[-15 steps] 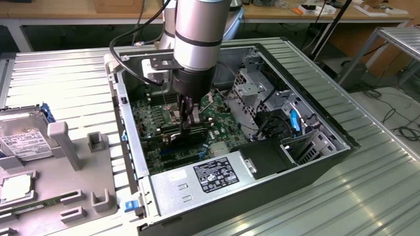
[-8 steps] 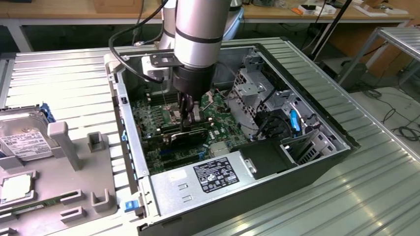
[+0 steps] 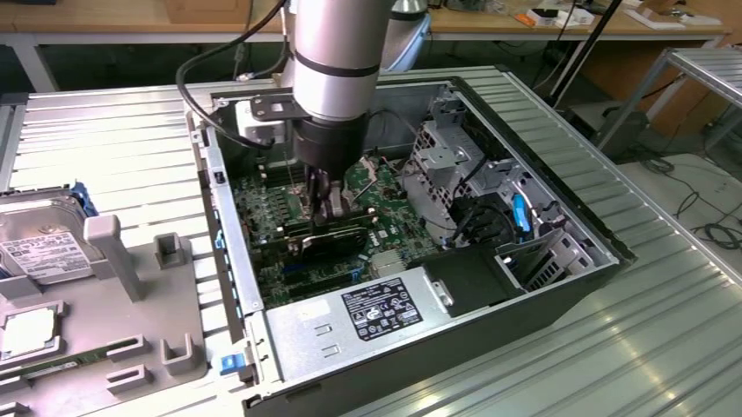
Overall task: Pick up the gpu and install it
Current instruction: 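Press down on the gpu until it lock into place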
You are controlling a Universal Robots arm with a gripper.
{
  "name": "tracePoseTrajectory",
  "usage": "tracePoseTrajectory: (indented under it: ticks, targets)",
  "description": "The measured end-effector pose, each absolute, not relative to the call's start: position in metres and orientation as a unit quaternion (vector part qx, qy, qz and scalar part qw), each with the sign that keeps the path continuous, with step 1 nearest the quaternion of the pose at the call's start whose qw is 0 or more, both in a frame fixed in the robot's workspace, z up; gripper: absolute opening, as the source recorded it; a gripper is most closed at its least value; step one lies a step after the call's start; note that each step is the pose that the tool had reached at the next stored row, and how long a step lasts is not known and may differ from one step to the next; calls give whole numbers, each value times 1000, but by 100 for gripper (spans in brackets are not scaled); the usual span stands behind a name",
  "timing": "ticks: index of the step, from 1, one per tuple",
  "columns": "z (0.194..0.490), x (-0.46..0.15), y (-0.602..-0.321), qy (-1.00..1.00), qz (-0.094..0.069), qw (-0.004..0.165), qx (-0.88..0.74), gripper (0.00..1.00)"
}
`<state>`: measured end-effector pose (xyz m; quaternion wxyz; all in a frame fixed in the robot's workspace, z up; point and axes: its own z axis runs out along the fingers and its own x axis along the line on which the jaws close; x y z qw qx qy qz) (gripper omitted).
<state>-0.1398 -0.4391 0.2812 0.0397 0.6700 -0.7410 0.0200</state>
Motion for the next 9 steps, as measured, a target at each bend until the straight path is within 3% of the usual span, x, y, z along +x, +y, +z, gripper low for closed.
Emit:
tracePoseTrajectory:
  ticks: [9]
  targets:
    - [272, -144, -439, -741, 23, 37, 670, 11]
